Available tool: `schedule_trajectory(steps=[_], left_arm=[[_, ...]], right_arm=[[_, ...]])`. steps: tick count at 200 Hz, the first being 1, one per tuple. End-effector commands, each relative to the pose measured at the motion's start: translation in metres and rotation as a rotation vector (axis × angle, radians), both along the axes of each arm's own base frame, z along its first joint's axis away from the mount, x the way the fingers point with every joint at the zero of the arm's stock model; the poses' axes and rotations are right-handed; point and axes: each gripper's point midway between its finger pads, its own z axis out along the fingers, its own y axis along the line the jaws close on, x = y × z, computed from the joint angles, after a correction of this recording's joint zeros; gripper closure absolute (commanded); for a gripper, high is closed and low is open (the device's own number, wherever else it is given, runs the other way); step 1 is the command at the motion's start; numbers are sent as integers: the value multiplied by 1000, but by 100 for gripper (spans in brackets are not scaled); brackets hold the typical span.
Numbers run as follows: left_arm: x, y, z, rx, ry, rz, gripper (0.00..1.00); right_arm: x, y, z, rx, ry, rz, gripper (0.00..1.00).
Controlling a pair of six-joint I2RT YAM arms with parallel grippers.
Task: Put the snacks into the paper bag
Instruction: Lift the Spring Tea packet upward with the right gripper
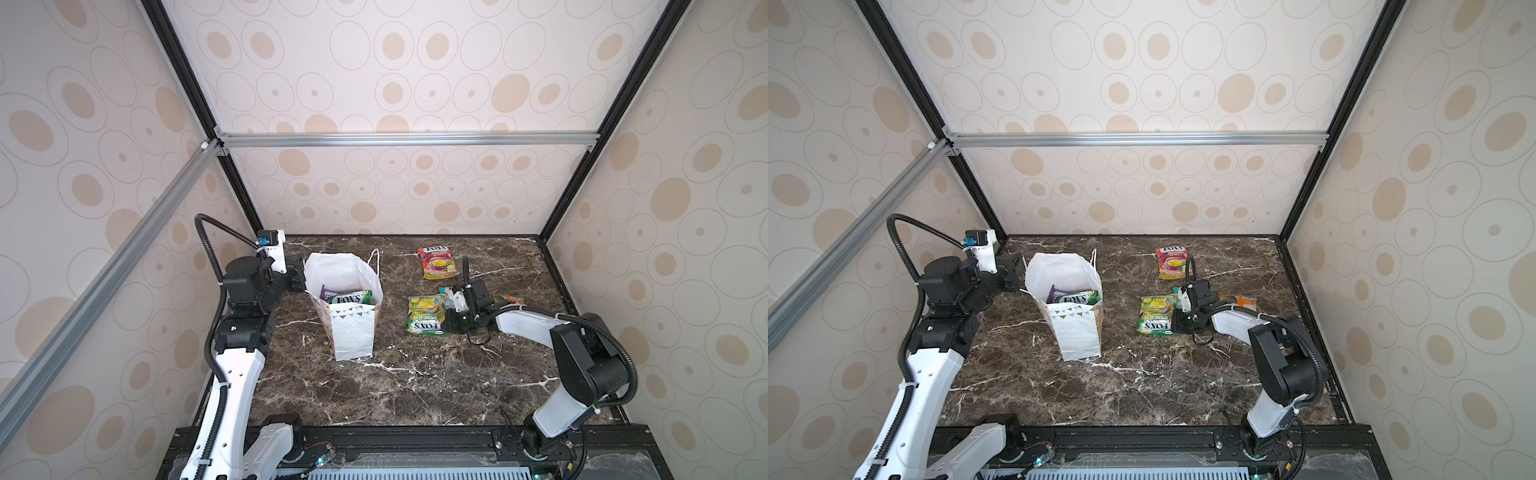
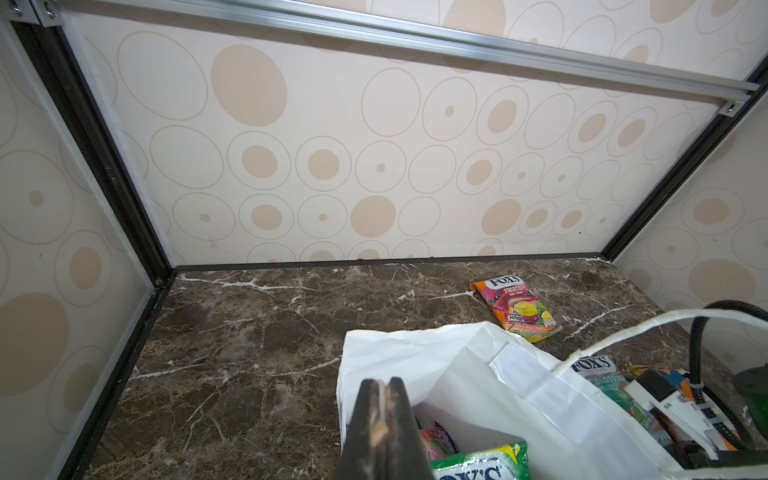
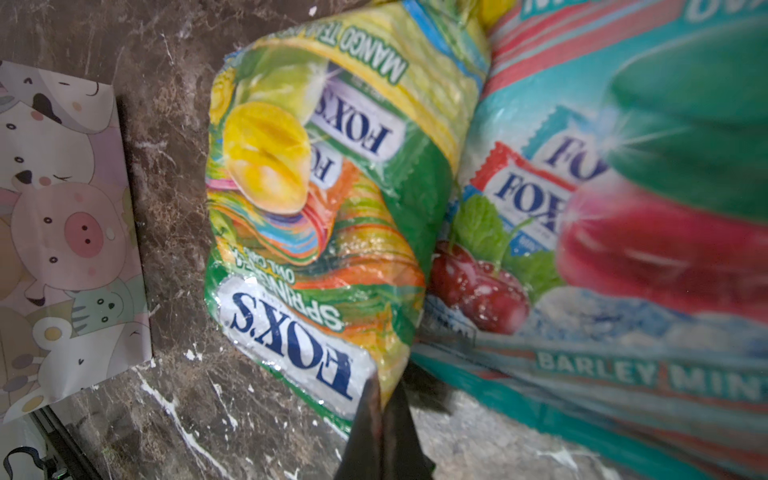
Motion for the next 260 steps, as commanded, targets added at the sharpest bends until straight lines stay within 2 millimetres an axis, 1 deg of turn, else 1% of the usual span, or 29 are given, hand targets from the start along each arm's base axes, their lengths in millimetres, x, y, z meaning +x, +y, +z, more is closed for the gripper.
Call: schedule_trajectory(steps=[1,41,99,174,260], left_arm=[[-6,2,20,24,-60,2,100],[-6,2,21,25,-62,2,100],[-6,1,21,25,-62,-2,100],[-6,0,21,24,-63,-6,100],[-7,0,23,24,-68,-9,100]], right_arm=[[4,2,24,-12,-56,12,100],[7,7,51,-17,-113,35,100],[7,13,84,-47,-174,77,100],[4,20,111,-68,-225,114,100],[-4,32,166,-110,-325,196,100]])
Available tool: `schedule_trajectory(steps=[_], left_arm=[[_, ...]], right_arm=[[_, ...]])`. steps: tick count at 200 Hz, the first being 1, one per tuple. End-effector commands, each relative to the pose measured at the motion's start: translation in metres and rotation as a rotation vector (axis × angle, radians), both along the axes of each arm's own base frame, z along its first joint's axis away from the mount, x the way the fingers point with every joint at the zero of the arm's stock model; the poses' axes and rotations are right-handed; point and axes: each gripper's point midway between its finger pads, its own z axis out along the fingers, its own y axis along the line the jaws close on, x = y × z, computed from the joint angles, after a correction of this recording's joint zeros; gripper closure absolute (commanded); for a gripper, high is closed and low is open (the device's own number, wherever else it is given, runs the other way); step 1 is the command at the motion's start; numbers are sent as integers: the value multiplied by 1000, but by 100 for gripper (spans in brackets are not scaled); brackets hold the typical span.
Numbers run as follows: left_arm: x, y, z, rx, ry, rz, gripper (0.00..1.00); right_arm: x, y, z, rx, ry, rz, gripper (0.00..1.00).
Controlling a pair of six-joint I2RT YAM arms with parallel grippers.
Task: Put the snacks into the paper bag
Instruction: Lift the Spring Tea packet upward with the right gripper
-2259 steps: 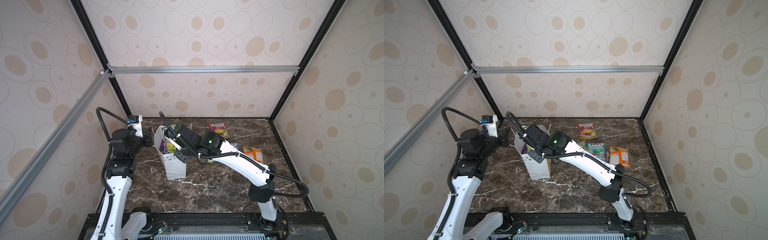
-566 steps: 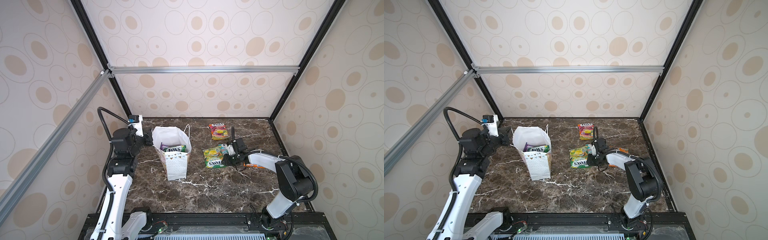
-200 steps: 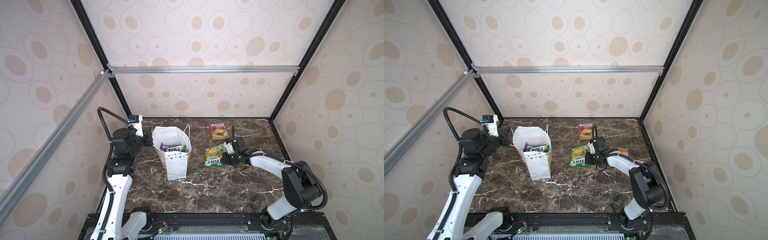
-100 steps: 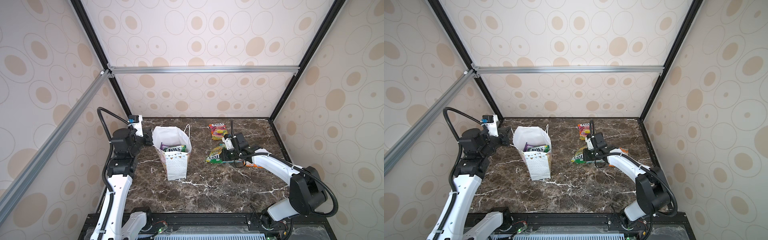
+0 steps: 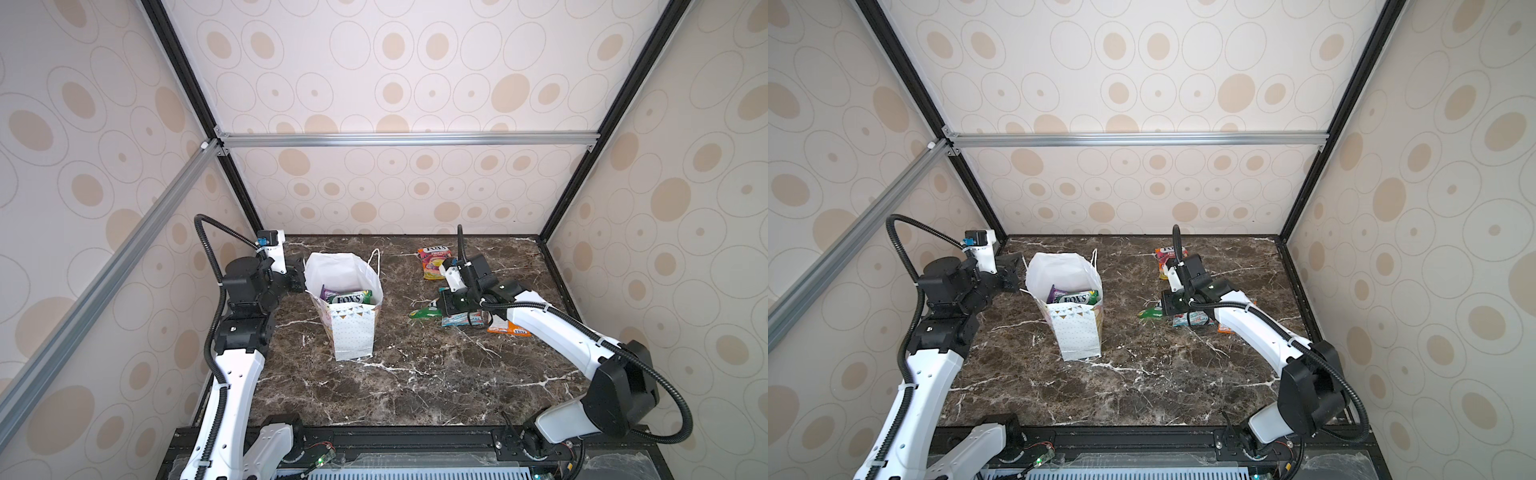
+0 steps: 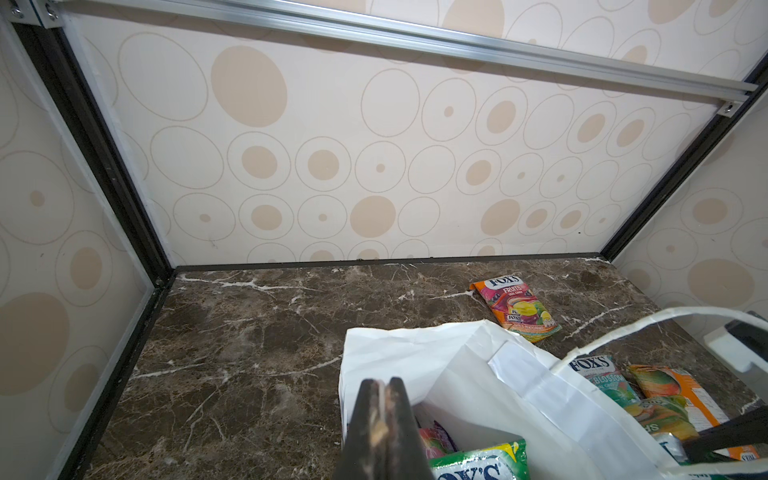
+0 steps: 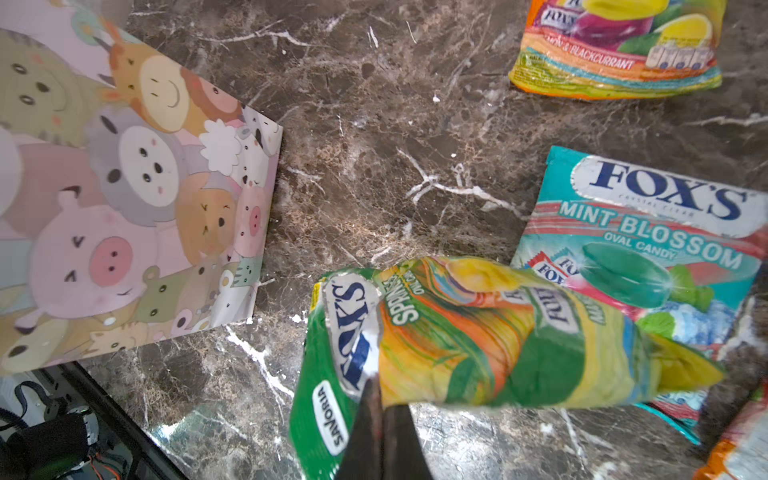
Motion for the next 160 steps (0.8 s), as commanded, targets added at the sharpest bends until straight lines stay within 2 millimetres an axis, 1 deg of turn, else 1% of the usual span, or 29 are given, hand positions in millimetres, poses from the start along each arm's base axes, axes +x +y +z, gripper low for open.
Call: schedule_trajectory(steps=[1,41,68,104,131,160], left_arm=[[-6,0,22,24,-67,-7,100],[-6,0,23,24,-68,-5,100],[-7,0,23,24,-68,-6,100],[-6,0,22,24,-67,-6,100],[-6,0,22,25,-67,-6,100],[-6,0,21,23,-64,-6,100]], right_arm=[[-2,1,31,-10,-79,28,100],[-5,3,52,-11,-127,41,100],[-8,8,70,1,-160,62,100],[-12,12,89,4,-207,80,100],[-19,15,109,7,-262,94,100],[-31,26,133,33,-328,153,100]])
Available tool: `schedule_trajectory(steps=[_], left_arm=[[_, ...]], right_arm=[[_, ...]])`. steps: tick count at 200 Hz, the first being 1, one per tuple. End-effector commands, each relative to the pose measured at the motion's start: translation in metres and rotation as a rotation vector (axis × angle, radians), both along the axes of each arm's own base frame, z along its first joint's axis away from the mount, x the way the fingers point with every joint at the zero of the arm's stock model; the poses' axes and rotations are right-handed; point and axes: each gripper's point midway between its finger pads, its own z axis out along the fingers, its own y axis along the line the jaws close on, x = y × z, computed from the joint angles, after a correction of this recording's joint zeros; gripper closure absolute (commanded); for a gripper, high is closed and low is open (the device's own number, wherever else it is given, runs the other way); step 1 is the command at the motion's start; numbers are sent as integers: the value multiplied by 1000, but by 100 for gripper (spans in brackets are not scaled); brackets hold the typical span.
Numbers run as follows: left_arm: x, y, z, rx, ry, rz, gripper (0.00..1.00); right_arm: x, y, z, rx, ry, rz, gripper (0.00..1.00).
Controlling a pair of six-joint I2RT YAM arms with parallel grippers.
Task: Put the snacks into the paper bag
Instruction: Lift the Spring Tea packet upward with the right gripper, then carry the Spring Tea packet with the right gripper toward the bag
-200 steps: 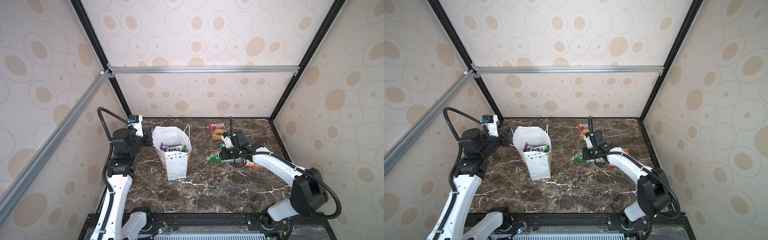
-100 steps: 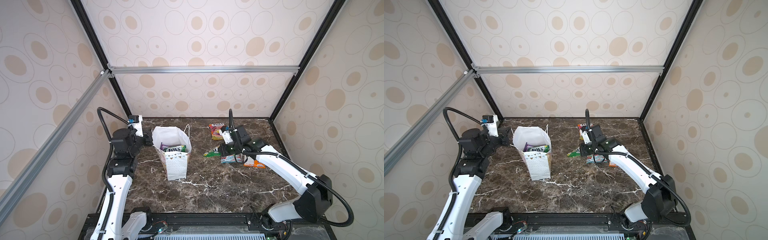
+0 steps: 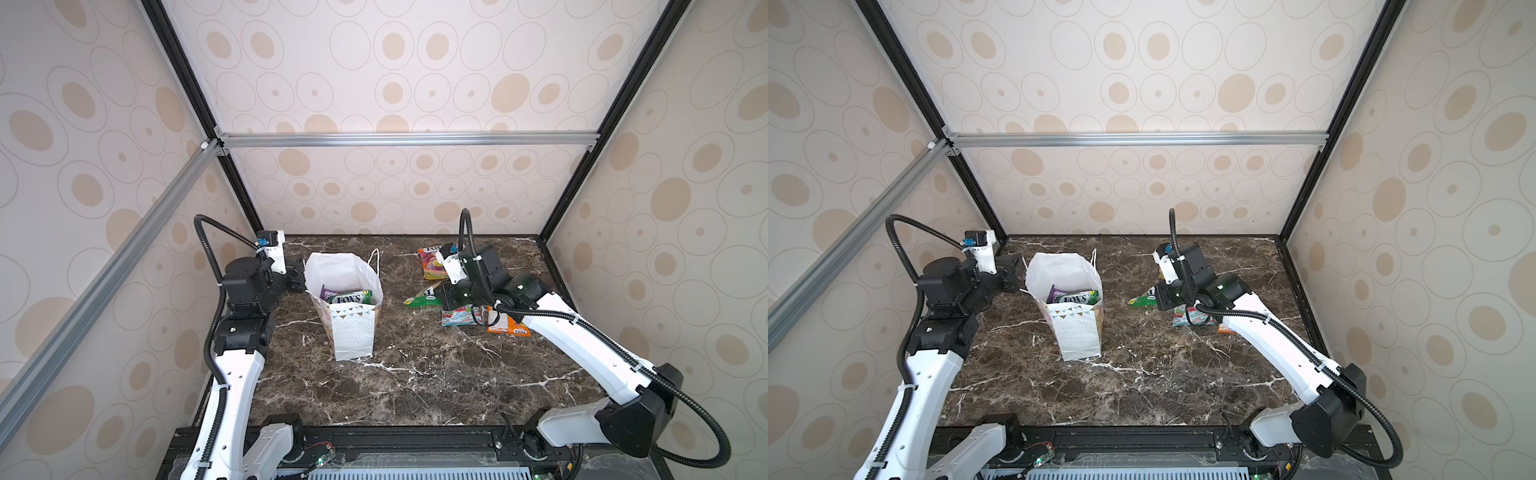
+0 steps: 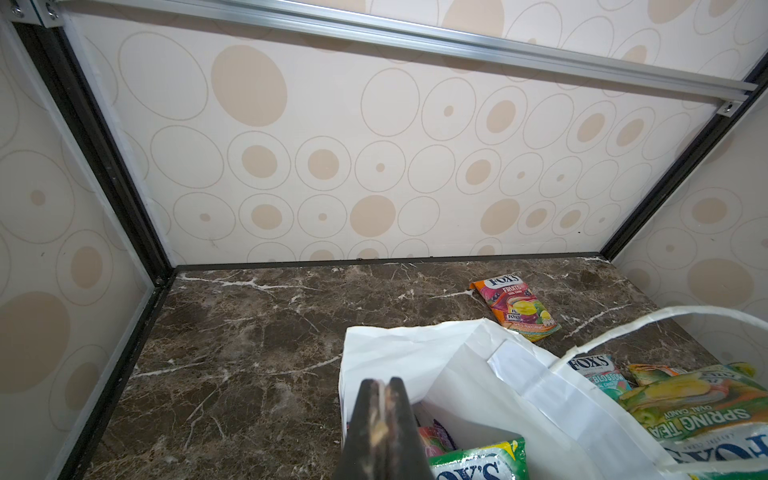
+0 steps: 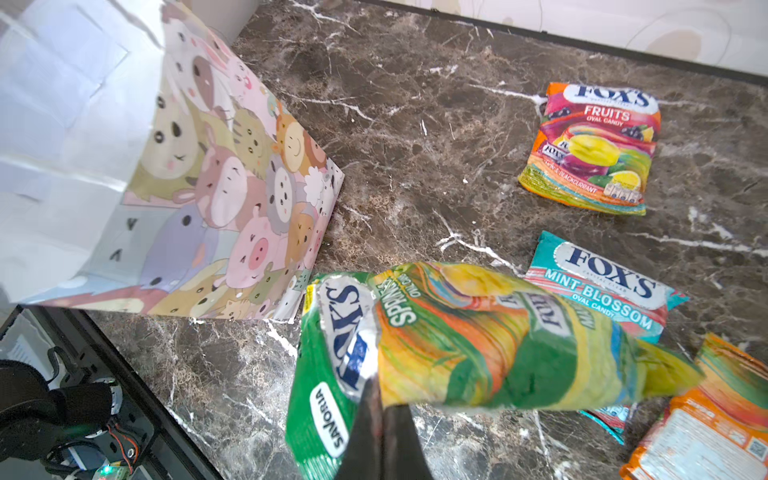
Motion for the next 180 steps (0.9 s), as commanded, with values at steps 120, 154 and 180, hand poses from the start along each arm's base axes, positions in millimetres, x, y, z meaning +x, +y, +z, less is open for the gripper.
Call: schedule_trajectory(steps=[120,154,180], left_arm=[[-5,0,23,22,-70,-7,100],[-5,0,22,23,-68,-7,100],[-5,0,23,22,-69,-6,100]], right_arm=[[-31,27,85,68,-207,171,100],[-37,31,99,92,-235,200,100],[-41,34,109,111,-251,224,100]])
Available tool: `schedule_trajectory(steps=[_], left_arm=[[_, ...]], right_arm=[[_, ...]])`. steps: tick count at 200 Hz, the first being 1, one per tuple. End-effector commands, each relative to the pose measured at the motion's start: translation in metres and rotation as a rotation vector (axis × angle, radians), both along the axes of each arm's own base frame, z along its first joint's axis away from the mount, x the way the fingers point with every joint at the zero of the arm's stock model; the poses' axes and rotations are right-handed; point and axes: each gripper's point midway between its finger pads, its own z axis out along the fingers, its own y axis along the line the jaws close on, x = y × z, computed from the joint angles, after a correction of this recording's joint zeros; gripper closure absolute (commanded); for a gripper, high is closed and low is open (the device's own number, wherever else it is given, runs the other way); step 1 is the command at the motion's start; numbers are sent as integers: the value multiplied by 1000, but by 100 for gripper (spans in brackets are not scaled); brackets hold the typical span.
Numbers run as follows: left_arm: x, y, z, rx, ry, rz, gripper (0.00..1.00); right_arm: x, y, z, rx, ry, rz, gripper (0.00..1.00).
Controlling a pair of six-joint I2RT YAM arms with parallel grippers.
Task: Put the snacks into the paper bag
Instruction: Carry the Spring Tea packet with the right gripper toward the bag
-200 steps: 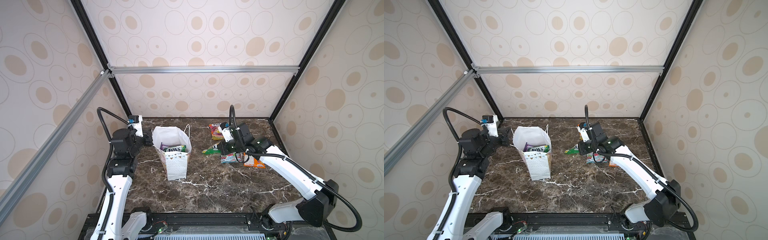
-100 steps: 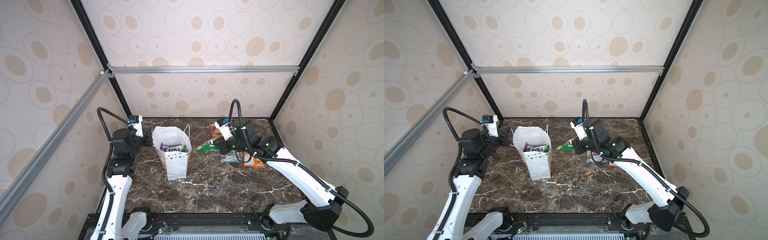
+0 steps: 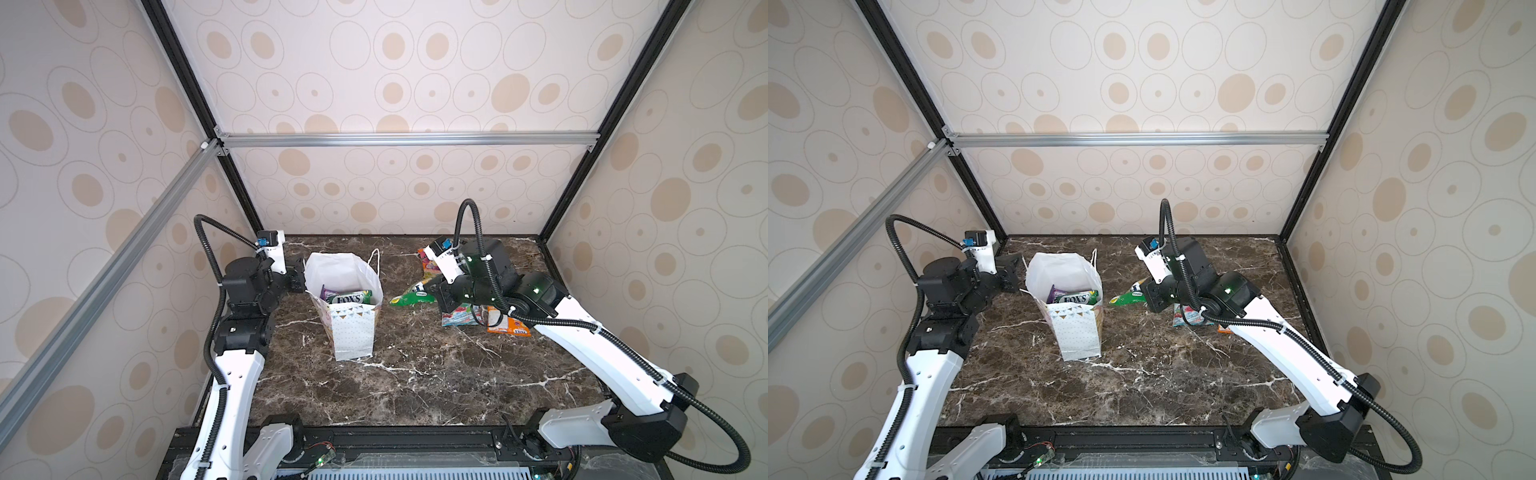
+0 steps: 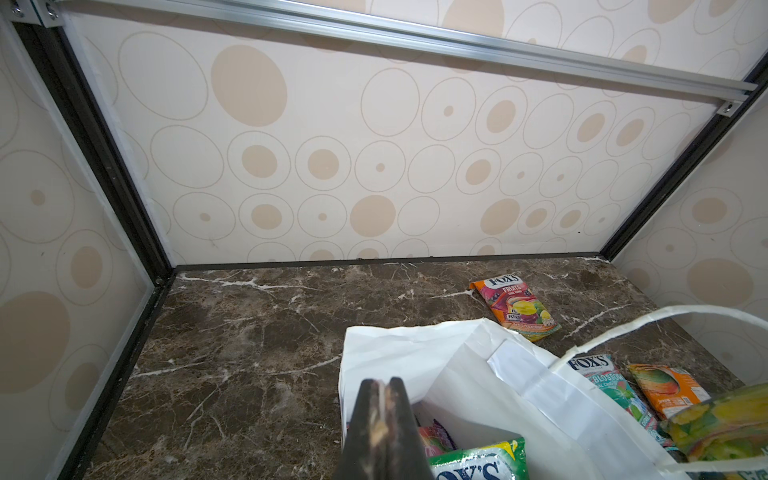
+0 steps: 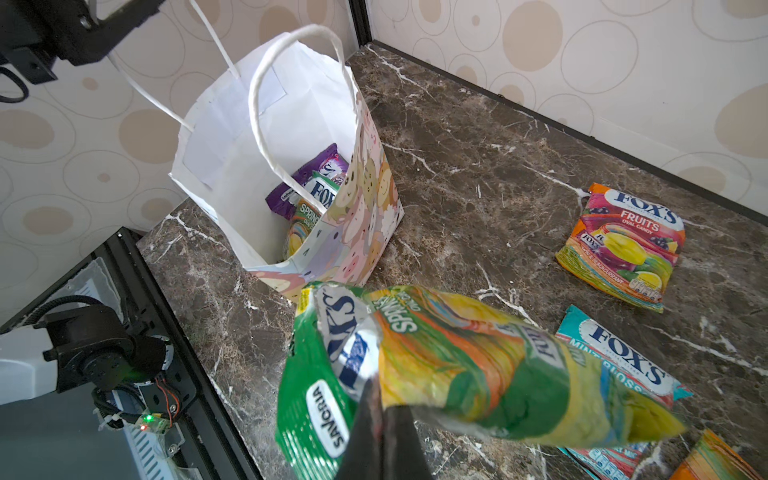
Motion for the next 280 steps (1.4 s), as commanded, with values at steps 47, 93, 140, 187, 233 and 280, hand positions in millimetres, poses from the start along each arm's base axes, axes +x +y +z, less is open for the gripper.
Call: schedule_trajectory(steps=[47,93,140,187,233,280], left_arm=[[-5,0,23,23,-70,-7,100],[-5,-1,23,21,-71,-10,100],[-6,0,24,24,-74,-7,100],[-7,0,25,24,-78,-7,100],[-7,-1,25,21,-78,-13,100],[-9,-1,27,19,-85,-13,100]], right_arm=[[-21,10,55,93,-116,103,100],[-33,22,80,126,-170,161,100],[-48,50,106,138,-227,263,100],[-70,67,134,165,-309,342,100],[-88,94,147,176,-335,453,100],[-89,120,156,180,-343,533,100]])
